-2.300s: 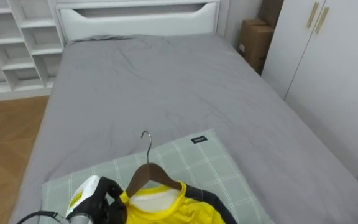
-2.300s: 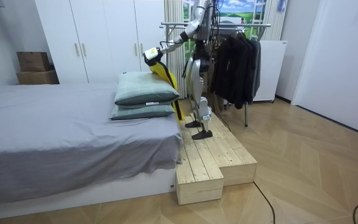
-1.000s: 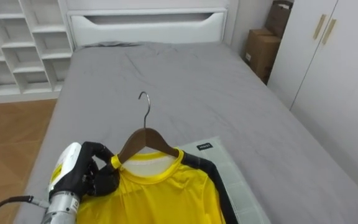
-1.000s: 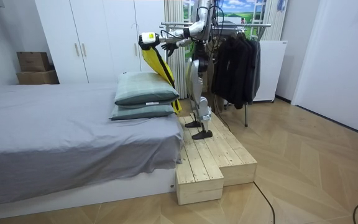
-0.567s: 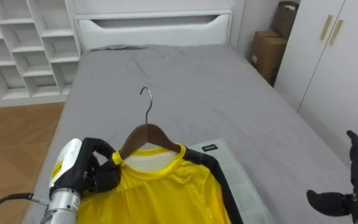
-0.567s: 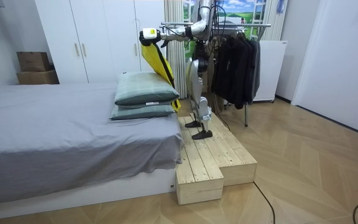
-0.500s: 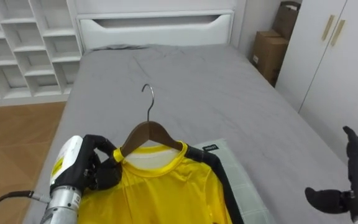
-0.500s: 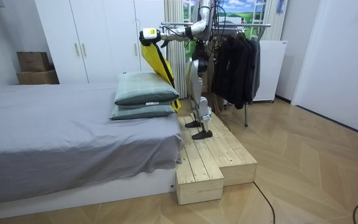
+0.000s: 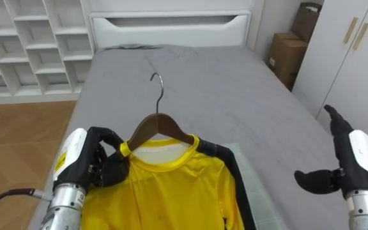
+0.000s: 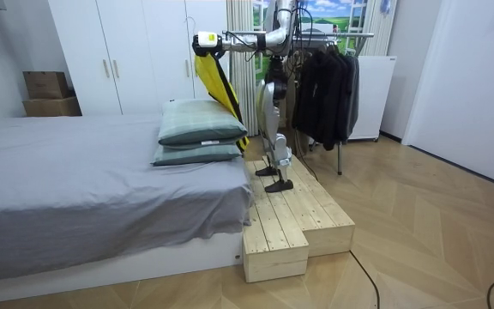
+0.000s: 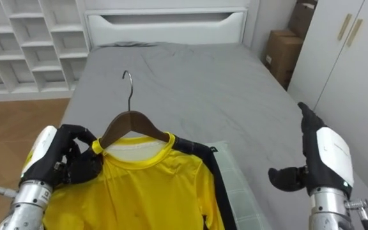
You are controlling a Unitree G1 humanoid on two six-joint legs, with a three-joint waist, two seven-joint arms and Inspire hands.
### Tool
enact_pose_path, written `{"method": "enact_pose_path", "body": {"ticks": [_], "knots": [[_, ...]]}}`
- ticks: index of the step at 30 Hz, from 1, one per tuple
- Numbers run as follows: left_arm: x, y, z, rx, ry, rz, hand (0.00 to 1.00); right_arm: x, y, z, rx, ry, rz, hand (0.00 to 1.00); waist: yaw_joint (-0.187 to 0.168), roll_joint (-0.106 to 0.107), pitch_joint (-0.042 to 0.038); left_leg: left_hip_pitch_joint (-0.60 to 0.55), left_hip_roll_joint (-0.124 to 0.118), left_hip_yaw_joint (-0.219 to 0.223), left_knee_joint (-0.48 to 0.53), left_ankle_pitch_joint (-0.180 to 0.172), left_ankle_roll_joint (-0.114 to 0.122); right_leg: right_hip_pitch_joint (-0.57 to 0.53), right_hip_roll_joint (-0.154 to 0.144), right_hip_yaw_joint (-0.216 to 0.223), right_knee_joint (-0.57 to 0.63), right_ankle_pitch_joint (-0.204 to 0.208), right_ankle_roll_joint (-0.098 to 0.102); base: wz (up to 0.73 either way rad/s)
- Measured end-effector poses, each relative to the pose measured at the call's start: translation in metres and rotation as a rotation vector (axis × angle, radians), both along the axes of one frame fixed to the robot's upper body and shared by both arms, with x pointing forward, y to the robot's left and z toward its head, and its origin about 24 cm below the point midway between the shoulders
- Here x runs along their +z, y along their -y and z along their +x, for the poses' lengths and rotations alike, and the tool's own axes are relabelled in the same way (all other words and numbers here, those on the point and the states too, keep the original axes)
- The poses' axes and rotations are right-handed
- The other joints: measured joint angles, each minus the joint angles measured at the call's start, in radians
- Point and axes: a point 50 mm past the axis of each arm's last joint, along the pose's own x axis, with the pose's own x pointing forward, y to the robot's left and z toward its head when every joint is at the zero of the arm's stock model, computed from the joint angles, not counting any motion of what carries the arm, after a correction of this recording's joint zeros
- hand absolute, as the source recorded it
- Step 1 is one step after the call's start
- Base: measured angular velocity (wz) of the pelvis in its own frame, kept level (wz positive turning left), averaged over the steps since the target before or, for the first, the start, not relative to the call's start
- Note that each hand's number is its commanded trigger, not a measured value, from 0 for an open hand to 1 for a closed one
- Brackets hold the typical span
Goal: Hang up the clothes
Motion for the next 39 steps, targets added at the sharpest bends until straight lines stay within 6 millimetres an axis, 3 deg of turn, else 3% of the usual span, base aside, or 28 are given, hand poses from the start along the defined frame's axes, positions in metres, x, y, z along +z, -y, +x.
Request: {"method": "enact_pose_path", "body": {"ticks": [11,15,18,21,28,33,39], "knots": [[0.002,0.001,0.0,-0.012,0.01,0.063,1.0,-0.008,-0.011,0.003,0.125,-0.133,0.055,0.0,0.015,-0.004,-0.0019,-0.005,-0.001,-0.022,0.004,0.0,0.0,0.003,-0.003,-0.018,0.002,0.0,0.0,0.04],[0.01,0.005,0.001,-0.038,0.036,0.081,1.0,-0.005,-0.015,0.008,0.164,-0.147,0.079,0.0,0.015,-0.015,-0.001,-0.01,0.0,-0.028,0.009,0.0,0.0,0.003,-0.005,-0.024,0.002,0.0,0.0,0.06],[0.017,0.009,0.001,-0.066,0.076,0.075,1.0,0.004,-0.019,0.016,0.204,-0.139,0.086,0.0,0.013,-0.029,0.0045,-0.01,-0.001,-0.033,0.014,0.0,0.0,0.01,-0.005,-0.025,0.0,0.0,0.0,0.04],[0.018,0.01,0.001,-0.074,0.085,0.075,1.0,0.011,-0.022,0.022,0.243,-0.129,0.113,0.0,0.007,-0.039,0.0033,-0.013,-0.003,-0.04,0.015,0.0,0.0,0.018,-0.005,-0.031,-0.016,0.0,-0.001,0.06],[0.019,0.01,0.002,-0.075,0.089,0.076,1.0,0.01,-0.025,0.024,0.284,-0.159,0.146,0.0,0.019,-0.032,0.0057,-0.015,-0.001,-0.043,0.015,0.0,0.0,0.016,-0.004,-0.038,-0.015,0.001,-0.001,0.02],[0.029,0.014,0.001,-0.098,0.127,0.084,1.0,0.008,-0.03,0.026,0.339,-0.197,0.184,0.0,0.019,-0.015,0.0154,-0.016,0.0,-0.045,0.013,0.0,0.0,0.014,-0.006,-0.04,-0.014,0.001,-0.001,0.0],[0.041,0.02,0.0,-0.134,0.166,0.089,1.0,0.004,-0.034,0.029,0.385,-0.256,0.184,0.0,0.02,-0.013,0.0146,-0.015,-0.001,-0.045,0.013,0.0,0.0,0.014,-0.005,-0.04,-0.012,0.001,-0.001,0.0]]}}
